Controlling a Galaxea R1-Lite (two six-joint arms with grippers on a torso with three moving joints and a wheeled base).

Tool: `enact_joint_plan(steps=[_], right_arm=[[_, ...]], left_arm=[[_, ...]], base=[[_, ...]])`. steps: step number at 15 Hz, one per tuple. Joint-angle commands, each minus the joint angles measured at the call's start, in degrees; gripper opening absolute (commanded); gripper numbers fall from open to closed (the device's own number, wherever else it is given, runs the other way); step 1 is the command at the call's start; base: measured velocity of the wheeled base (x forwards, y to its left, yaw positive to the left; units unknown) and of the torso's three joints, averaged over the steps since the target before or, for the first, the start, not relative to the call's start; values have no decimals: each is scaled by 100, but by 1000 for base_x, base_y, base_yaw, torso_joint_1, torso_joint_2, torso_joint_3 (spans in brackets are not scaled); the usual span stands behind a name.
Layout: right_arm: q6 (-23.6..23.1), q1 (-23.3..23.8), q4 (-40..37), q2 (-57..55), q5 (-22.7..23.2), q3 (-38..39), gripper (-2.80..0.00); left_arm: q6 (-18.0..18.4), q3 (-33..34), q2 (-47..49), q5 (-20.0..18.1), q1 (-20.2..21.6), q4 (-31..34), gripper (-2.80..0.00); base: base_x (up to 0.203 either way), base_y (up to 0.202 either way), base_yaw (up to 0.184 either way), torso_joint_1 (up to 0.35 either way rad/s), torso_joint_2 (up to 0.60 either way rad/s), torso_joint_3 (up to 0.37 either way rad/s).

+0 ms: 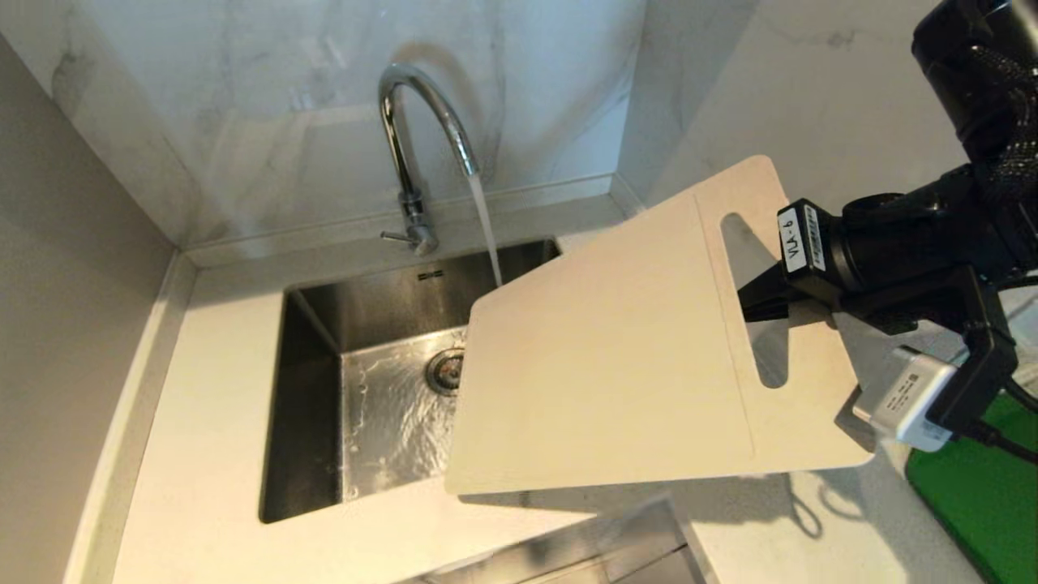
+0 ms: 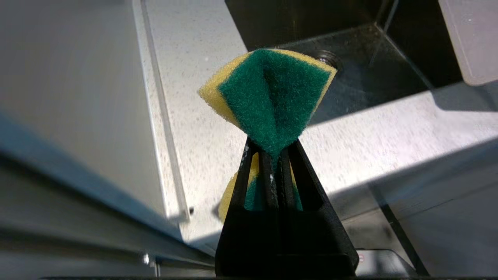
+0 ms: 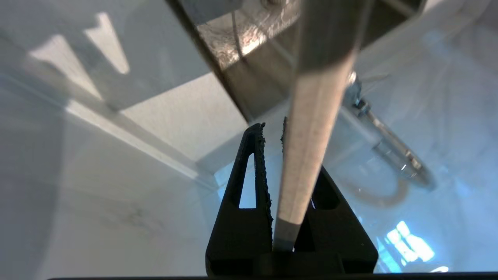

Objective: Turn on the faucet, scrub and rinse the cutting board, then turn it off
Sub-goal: Scrub the cutting board underwater

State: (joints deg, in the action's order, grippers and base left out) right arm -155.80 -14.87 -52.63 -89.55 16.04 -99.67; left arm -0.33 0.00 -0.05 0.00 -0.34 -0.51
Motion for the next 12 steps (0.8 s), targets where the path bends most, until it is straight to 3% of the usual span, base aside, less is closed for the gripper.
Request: enact_joint_plan(steps=[1, 4, 12], right_arm=[[-91, -7, -37, -18, 22, -8, -280], [-91, -7, -37, -18, 22, 9, -280], [-107, -15, -28, -110, 51, 27, -280]], left_arm=[[-2, 9, -4, 0, -1, -2, -280], [-2, 9, 0, 0, 1, -2, -280], [-2, 15, 2, 0, -1, -2, -280]], base=[[176, 0, 17, 14, 7, -3], [159, 0, 20, 3, 3, 5], [5, 0, 5, 1, 1, 0]])
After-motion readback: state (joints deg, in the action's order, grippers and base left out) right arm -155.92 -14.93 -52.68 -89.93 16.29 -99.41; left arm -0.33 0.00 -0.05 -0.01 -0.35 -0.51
